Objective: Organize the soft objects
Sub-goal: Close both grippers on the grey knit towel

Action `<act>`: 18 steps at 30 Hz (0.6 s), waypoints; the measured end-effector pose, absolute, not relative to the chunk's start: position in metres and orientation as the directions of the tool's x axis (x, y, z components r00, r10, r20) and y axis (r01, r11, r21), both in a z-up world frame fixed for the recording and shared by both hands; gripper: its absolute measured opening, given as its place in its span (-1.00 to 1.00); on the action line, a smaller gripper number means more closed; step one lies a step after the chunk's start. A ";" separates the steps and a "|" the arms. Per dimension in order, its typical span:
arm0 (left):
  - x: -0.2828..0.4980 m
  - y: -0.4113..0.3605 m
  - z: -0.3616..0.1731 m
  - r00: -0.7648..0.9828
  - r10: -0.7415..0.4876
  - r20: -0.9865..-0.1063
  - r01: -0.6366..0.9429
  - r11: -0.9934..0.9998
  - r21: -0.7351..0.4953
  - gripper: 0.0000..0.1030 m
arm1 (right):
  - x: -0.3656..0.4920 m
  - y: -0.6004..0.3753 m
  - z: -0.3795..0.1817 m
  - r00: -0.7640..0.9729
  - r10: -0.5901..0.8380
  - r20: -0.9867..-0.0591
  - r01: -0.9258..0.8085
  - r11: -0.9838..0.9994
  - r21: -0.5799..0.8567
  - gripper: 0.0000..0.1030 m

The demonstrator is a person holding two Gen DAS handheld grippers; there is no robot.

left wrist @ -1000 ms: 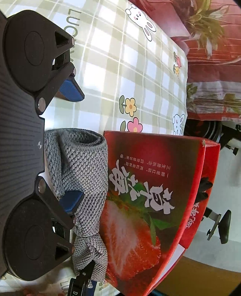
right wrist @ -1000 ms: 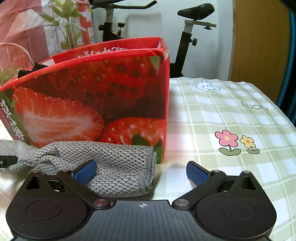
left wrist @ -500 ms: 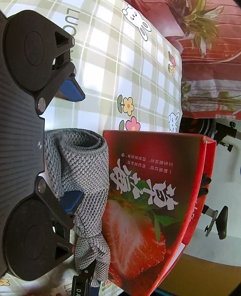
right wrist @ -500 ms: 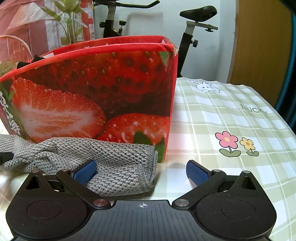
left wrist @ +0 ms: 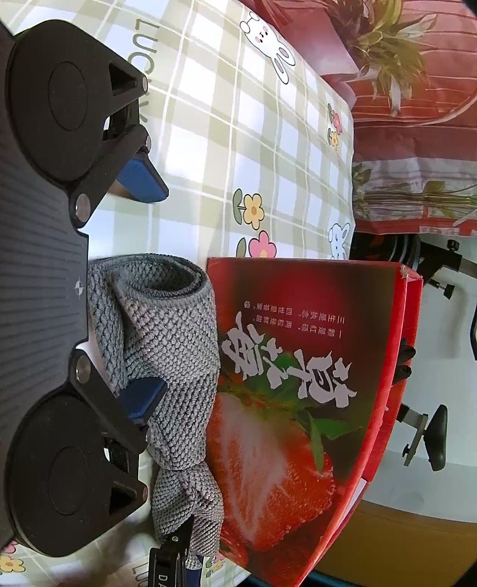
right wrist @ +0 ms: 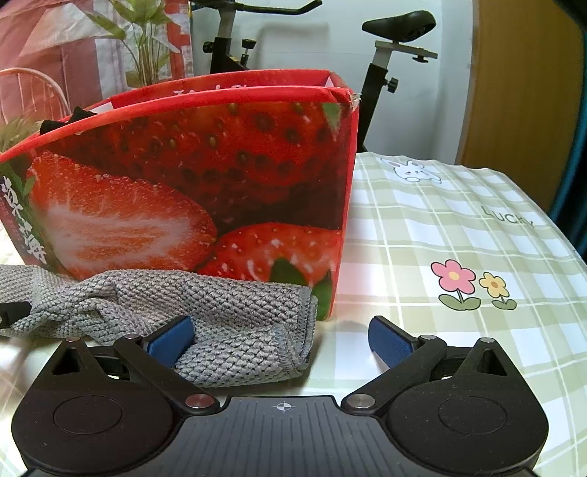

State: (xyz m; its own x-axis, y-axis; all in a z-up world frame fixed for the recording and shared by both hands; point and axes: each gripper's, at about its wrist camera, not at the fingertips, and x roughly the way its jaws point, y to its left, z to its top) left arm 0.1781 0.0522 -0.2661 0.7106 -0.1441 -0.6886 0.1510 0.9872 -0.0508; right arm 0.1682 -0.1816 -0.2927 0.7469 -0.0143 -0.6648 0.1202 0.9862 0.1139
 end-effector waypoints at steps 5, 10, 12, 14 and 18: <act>0.168 0.047 -0.259 0.705 -0.196 -0.682 0.211 0.975 -0.063 0.22 | 0.162 -0.178 -0.289 0.734 0.000 -0.679 0.106 0.988 0.115 0.83; 0.160 0.037 -0.257 0.696 -0.233 -0.680 0.264 0.963 -0.060 -0.44 | 0.149 -0.172 -0.283 0.730 0.034 -0.683 0.078 0.988 0.133 0.28; 0.156 0.033 -0.256 0.699 -0.231 -0.677 0.276 0.960 -0.042 -0.54 | 0.145 -0.175 -0.280 0.733 0.075 -0.676 0.064 0.982 0.179 0.03; 0.152 0.033 -0.251 0.712 -0.215 -0.669 0.269 0.963 -0.023 -0.56 | 0.140 -0.180 -0.275 0.737 0.093 -0.670 0.074 0.973 0.217 -0.33; 0.144 0.037 -0.239 0.735 -0.229 -0.639 0.262 0.964 -0.044 -0.58 | 0.127 -0.188 -0.260 0.766 0.127 -0.630 0.057 0.963 0.264 -0.78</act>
State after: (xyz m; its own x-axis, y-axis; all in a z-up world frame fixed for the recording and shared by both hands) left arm 0.1445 0.0370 -0.2391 0.7348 -0.2286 -0.6386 0.2619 0.9641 -0.0439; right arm 0.1265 -0.1881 -0.2603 0.7659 0.1273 -0.6302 0.0570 0.9629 0.2638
